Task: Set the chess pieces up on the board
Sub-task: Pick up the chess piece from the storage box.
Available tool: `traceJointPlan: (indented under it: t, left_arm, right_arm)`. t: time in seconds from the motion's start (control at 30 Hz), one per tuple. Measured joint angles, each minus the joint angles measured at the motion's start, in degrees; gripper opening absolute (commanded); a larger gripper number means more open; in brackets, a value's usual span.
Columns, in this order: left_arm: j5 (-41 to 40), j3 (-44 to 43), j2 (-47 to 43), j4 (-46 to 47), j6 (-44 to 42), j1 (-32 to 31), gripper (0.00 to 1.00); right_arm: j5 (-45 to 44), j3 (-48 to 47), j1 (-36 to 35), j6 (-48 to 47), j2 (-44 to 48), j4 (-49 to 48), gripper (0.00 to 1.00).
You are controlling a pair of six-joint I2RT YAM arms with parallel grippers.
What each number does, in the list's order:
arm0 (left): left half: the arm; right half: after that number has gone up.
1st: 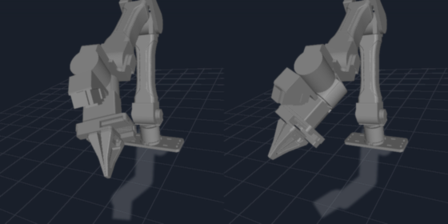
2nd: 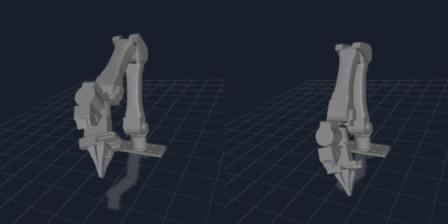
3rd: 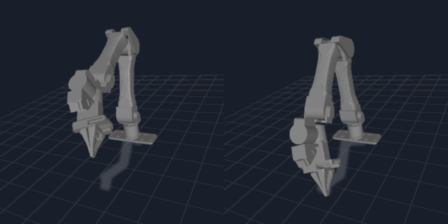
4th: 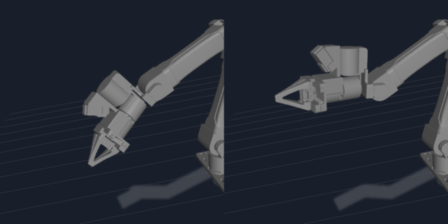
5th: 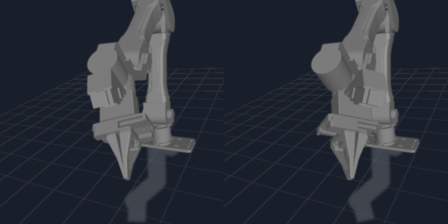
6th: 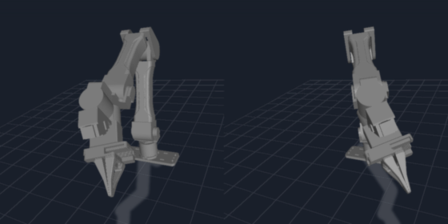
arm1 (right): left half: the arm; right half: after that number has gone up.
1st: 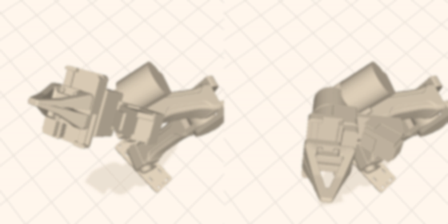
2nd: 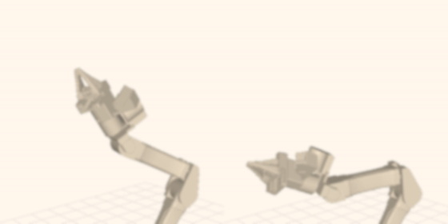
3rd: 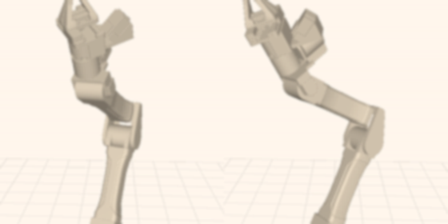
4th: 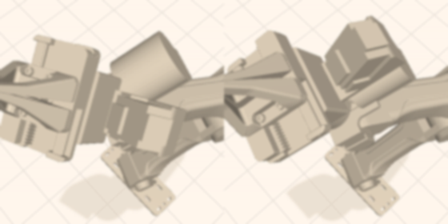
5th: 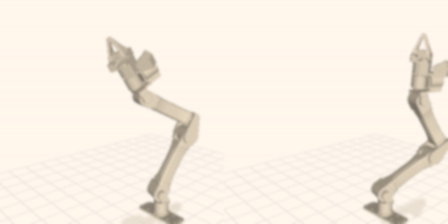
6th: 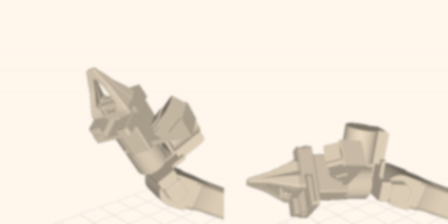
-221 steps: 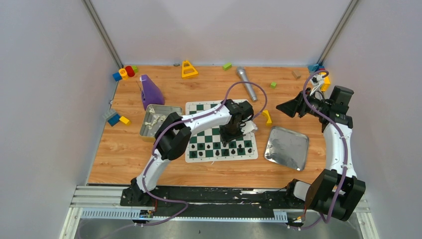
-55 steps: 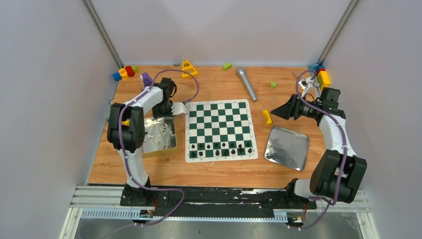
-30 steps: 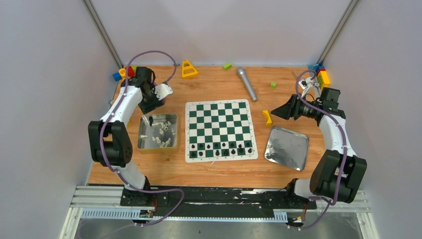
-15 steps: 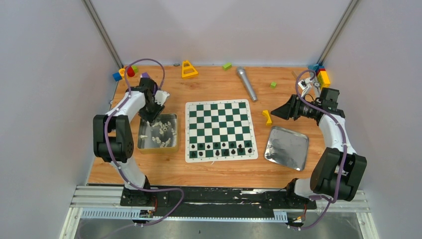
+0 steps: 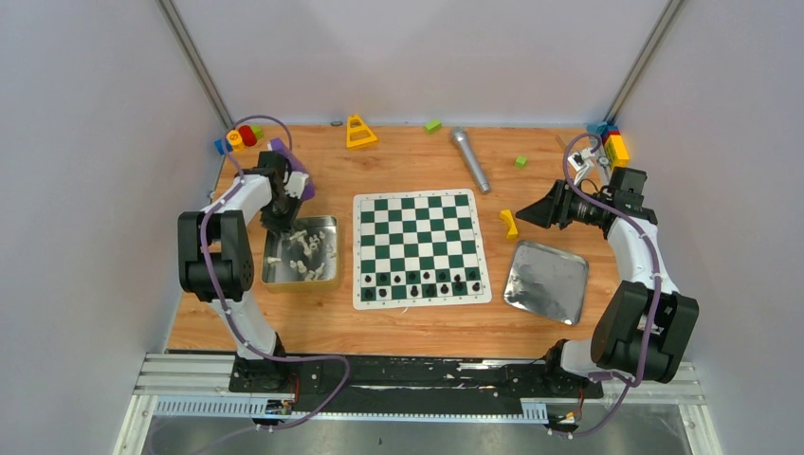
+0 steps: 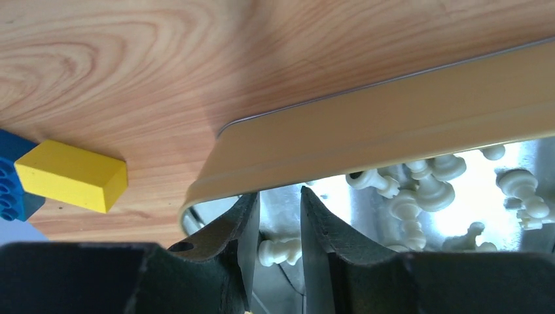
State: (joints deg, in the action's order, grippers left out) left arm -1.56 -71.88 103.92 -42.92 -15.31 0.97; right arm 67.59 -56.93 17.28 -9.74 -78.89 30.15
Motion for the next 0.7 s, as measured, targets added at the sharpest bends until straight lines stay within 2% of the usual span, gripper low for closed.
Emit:
traceJointPlan:
  t: [0.27, 0.7]
  left_arm:
    - [1.07, 2.36, -2.95, 2.08, 1.75, 2.16, 0.36]
    - [3.63, 3.89, -3.41, 6.03, 6.38, 2.19, 0.32]
  right_arm:
    - [0.00, 0.00, 0.00, -0.02, 0.02, 0.02, 0.56]
    - [0.00, -0.02, 0.00, -0.02, 0.02, 0.02, 0.56]
